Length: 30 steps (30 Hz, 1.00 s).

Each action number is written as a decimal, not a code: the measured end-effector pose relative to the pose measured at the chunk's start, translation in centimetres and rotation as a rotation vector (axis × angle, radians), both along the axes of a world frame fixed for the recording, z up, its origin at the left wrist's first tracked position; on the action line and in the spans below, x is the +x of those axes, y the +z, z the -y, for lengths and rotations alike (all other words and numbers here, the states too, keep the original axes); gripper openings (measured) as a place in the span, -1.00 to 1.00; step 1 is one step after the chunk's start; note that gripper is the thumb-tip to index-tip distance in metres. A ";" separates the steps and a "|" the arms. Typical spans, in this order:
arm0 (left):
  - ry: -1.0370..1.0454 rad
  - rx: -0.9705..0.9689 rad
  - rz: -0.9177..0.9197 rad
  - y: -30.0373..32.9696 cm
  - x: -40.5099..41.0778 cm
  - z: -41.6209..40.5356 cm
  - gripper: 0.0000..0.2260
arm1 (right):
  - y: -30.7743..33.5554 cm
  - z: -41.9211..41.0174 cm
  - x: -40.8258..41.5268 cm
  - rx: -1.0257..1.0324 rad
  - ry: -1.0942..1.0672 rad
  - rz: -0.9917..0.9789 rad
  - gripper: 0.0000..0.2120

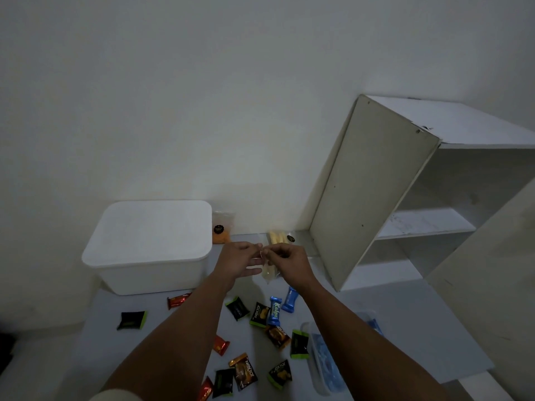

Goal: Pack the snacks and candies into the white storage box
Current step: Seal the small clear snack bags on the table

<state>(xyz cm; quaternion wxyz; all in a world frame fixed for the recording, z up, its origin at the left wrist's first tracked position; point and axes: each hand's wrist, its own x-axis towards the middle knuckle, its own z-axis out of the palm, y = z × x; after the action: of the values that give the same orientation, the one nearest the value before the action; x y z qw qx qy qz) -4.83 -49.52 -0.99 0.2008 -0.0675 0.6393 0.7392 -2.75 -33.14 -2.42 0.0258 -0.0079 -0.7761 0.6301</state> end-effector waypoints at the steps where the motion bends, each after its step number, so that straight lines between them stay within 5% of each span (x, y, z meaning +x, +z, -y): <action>1: -0.007 -0.006 -0.001 0.0 0.0 0.0 -0.81 | 0.0 0.1 -0.1 -0.001 -0.010 0.007 -0.89; 14: -0.094 -0.266 -0.143 0.6 -0.6 0.1 -0.86 | 0.4 0.5 0.0 -0.051 -0.057 0.130 -0.89; 24: -0.147 -0.350 -0.152 1.0 -0.9 -0.6 -0.81 | 0.7 0.2 0.4 0.080 -0.011 0.080 -0.88; 30: -0.245 -0.326 -0.186 1.2 -0.8 -0.4 -0.79 | 0.6 0.0 0.5 -0.022 -0.050 0.073 -0.84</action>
<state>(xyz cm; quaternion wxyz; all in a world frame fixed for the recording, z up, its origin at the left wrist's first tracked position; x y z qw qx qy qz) -5.59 -49.08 0.18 0.2157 0.0479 0.7696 0.5990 -2.21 -33.13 -1.84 0.0130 -0.0505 -0.7691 0.6370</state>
